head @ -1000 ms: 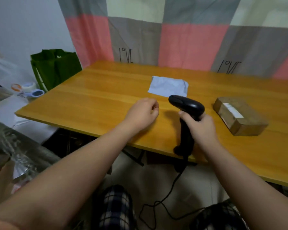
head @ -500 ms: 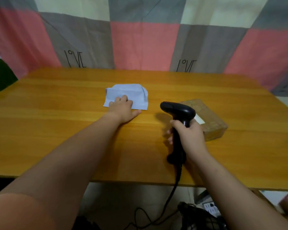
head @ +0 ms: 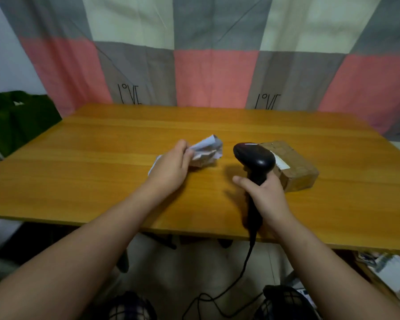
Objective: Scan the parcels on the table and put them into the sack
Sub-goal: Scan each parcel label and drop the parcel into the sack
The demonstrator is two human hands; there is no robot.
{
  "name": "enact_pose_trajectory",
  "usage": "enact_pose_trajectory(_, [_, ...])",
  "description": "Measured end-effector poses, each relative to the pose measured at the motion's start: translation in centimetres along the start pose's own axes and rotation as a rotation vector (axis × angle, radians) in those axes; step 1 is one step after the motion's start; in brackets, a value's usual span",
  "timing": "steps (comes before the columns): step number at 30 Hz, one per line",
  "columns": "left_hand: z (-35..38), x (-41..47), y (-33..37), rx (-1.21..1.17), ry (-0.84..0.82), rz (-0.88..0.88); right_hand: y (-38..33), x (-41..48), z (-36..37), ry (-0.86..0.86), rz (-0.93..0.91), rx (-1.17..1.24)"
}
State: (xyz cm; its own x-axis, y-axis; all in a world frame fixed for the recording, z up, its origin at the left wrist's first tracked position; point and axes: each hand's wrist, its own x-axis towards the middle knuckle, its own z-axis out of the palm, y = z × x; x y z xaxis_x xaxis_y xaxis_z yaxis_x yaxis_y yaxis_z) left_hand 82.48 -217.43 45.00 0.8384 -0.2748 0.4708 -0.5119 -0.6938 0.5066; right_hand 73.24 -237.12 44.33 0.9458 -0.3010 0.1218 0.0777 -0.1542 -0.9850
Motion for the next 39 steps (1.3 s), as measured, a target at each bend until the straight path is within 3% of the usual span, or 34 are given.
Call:
enact_pose_trajectory(2, [-2.4,0.4,1.8,-0.115,0.127,0.027,-0.6,-0.5,0.0,0.004,-0.030,0.015])
enact_pose_trajectory(5, [-5.1,1.3,4.5,-0.186,0.148,0.099,-2.1,-1.4,0.4,0.007,-0.152,0.092])
enact_pose_trajectory(10, [-6.5,1.2,7.6,-0.385,-0.034,0.174,-3.5,-1.5,1.0,-0.001,-0.277,0.183])
enact_pose_trajectory(13, [-6.8,0.9,8.0,-0.615,-0.104,0.050,-3.1,-1.0,1.1,0.086,-0.194,0.182])
enact_pose_trajectory(17, [-6.8,0.2,6.6,-0.565,-0.146,-0.090,-2.4,-0.6,1.2,0.165,-0.152,0.128])
enact_pose_trajectory(23, [-6.2,-1.1,5.3,-0.653,-0.464,-0.096,-2.7,-0.6,1.0,-0.015,-0.178,0.136])
enact_pose_trajectory(28, [-6.0,-1.0,4.3,-0.221,-0.443,-0.114,-3.3,0.1,2.0,-0.059,-0.164,-0.040])
enact_pose_trajectory(32, [-6.1,-1.2,4.4,-0.076,-0.365,-0.036,-3.4,0.2,3.2,0.009,-0.167,-0.054])
enact_pose_trajectory(35, [-5.9,-1.0,4.8,0.258,-0.364,0.063,-3.5,0.2,3.7,0.003,-0.179,-0.094])
enact_pose_trajectory(37, [-5.9,-0.6,4.9,0.276,-0.311,0.079,-3.5,0.2,3.7,0.010,-0.186,-0.090])
enact_pose_trajectory(39, [-6.2,-0.4,4.7,0.108,-0.304,0.028,-3.3,0.1,3.4,-0.018,-0.181,-0.084])
